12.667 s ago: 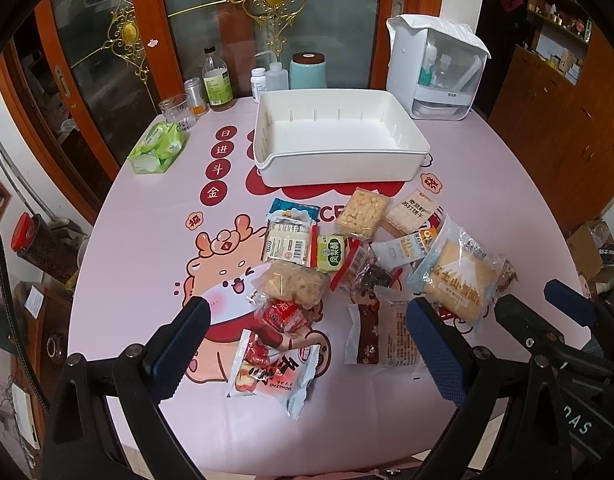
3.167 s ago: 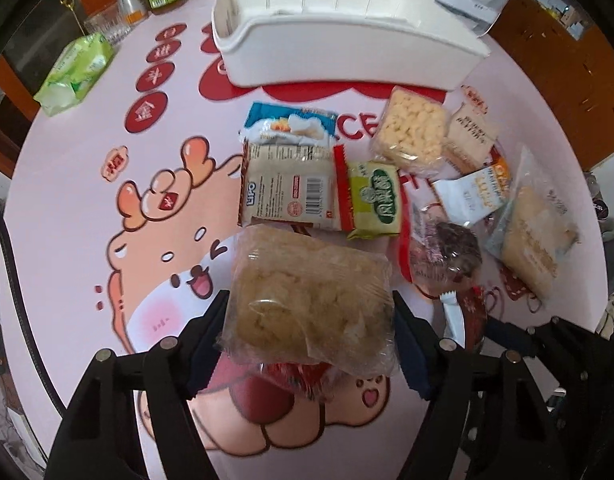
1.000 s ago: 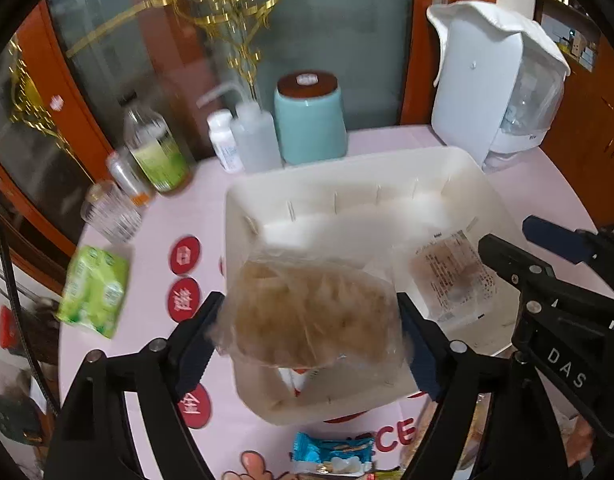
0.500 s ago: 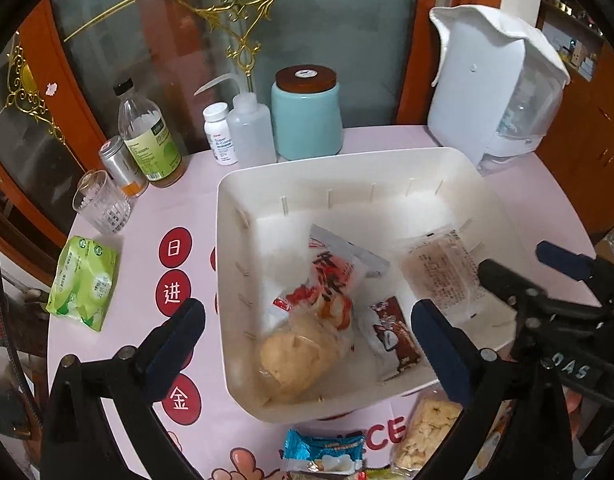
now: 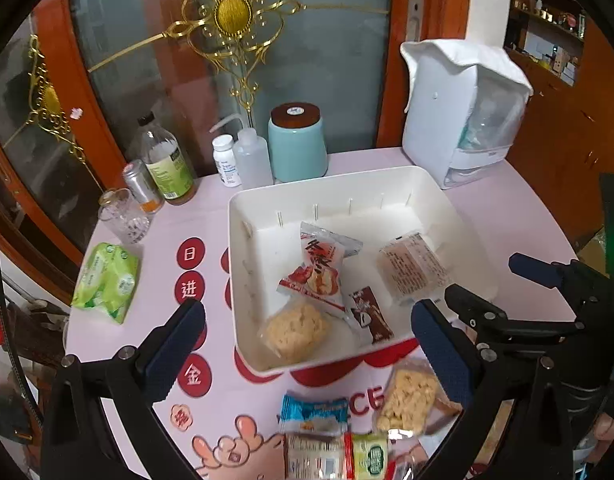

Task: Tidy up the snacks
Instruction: 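Withdraw both tools from the tray back toward the snack pile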

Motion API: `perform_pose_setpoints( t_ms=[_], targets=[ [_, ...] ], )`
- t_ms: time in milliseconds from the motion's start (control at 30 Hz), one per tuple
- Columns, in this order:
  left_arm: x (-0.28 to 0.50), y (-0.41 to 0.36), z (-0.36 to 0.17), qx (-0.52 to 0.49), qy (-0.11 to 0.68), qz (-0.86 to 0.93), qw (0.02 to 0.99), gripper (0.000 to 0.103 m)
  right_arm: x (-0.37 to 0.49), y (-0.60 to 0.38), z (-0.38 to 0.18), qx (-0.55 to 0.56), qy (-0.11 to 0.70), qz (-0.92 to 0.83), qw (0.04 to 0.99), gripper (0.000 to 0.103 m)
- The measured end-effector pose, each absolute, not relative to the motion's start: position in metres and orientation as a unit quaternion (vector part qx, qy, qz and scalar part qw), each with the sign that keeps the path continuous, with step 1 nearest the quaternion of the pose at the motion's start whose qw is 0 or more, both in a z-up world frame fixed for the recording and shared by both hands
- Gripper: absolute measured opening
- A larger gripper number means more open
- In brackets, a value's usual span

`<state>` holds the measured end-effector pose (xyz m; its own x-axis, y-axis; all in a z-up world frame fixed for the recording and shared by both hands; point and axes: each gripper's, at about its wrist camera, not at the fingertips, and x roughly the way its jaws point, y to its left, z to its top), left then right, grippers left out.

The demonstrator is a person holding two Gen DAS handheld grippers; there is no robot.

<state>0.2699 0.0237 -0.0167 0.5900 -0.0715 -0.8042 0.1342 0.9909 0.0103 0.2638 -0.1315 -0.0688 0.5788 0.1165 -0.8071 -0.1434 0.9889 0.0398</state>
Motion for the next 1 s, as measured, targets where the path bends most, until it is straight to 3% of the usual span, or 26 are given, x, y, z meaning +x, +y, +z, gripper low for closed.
perform_pose_setpoints(
  t_ms=[600,833,1000],
  targets=[
    [0.086,0.059,0.013,0.035,0.436,-0.01,0.899,0.103,0.101,-0.148,-0.058,-0.04,0.417,0.144,0.897,0.084],
    [0.039,0.064,-0.012,-0.001,0.44,0.026,0.898,0.103,0.075,-0.148,-0.087,-0.046,0.432,0.154,0.887,0.084],
    [0.027,0.066,-0.055,-0.036,0.487,0.03,0.872,0.103,0.064,-0.142,-0.111,-0.062,0.442,0.173,0.878,0.084]
  ],
)
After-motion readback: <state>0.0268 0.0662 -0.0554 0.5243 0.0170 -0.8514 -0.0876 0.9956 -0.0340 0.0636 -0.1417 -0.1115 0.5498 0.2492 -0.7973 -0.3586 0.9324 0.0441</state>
